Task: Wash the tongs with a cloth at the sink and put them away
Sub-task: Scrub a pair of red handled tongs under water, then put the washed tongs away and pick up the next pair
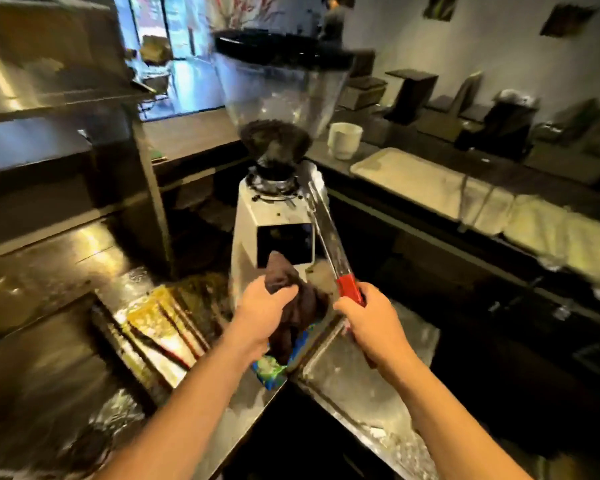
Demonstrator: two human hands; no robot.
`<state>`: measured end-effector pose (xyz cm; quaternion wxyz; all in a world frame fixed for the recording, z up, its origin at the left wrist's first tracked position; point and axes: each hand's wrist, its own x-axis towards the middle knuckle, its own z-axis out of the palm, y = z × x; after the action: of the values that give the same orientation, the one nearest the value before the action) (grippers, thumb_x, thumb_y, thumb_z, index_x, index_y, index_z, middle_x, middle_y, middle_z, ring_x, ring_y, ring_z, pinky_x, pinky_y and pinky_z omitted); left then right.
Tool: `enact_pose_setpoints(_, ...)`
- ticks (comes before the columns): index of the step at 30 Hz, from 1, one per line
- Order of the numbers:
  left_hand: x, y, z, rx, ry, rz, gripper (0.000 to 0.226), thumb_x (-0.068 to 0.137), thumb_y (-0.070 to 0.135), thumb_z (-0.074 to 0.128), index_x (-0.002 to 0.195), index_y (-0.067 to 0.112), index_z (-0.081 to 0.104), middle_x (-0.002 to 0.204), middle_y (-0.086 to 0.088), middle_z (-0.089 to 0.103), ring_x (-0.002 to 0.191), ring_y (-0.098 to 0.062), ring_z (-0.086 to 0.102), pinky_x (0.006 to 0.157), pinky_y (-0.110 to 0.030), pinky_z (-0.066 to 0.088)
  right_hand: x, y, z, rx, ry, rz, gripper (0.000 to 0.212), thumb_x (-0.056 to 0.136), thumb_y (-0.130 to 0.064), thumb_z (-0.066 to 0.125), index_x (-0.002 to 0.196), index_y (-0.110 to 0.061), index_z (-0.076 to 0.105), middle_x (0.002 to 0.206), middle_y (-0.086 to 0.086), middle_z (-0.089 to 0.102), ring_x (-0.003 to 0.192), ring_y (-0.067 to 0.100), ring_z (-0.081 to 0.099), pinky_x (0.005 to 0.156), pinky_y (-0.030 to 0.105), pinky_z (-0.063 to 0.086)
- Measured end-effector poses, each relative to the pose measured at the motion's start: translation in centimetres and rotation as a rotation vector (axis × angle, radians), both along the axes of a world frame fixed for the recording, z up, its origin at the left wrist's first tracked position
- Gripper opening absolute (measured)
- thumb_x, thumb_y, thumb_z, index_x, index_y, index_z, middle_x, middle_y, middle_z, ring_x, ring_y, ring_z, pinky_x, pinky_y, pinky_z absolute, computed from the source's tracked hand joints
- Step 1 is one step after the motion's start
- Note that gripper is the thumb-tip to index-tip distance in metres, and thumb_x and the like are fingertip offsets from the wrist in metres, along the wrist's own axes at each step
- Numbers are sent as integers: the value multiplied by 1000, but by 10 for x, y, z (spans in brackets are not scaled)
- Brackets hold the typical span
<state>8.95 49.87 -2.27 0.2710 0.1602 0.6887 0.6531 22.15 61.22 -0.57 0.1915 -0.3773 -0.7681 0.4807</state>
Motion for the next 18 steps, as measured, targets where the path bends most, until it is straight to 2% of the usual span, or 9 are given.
enact_pose_setpoints(1,10,15,2,0,-11,-46,14,91,1,62,87,13,66,78,-5,68,68,-11,63,64,-20,51,9,13,1,-30,2,-42,22,69,-39,59,84,-23,60,60,-1,60,44,10,54,44,26,41)
enact_pose_setpoints(4,35,66,2,-20,-46,-160,10,91,6,64,100,9,67,98,-15,73,89,-26,70,85,-38,55,38,58,6,-124,31,-159,16,81,-32,63,92,-21,60,59,0,57,39,9,52,39,26,38)
enact_pose_setpoints(6,50,101,2,-37,-114,-182,25,90,15,67,114,8,65,108,-18,72,100,-33,70,93,-48,55,53,89,11,-176,47,-216,17,82,-32,61,91,-18,59,59,-2,55,41,9,49,40,27,37)
enact_pose_setpoints(7,57,115,2,-48,-134,-184,32,90,19,67,120,10,63,111,-17,72,102,-34,70,93,-49,56,59,103,15,-184,50,-238,18,80,-32,59,89,-17,58,60,-2,54,43,9,48,40,26,36)
enact_pose_setpoints(10,72,149,0,-43,-156,-210,34,91,23,67,125,22,61,111,-8,72,101,-28,70,85,-38,57,74,147,32,-127,40,-315,25,68,-36,52,80,-15,54,62,2,50,49,16,46,43,28,34)
enact_pose_setpoints(12,80,170,-1,-41,-176,-240,34,90,24,67,124,21,63,108,-6,74,99,-26,71,87,-41,58,82,180,45,-51,3,-365,26,62,-37,51,77,-16,52,57,2,49,49,20,46,48,32,35)
enact_pose_setpoints(15,87,201,-1,-87,-155,-253,33,89,28,68,122,24,64,106,-4,75,98,-24,71,93,-45,57,88,230,63,40,-96,-373,26,66,-39,52,80,-17,55,63,5,56,53,24,52,54,35,40)
enact_pose_setpoints(18,88,219,0,-132,-129,-275,26,92,29,65,118,26,65,105,-2,75,98,-23,71,93,-45,56,73,264,76,135,-222,-284,22,74,-37,53,80,-16,57,71,8,60,62,29,59,54,32,41)
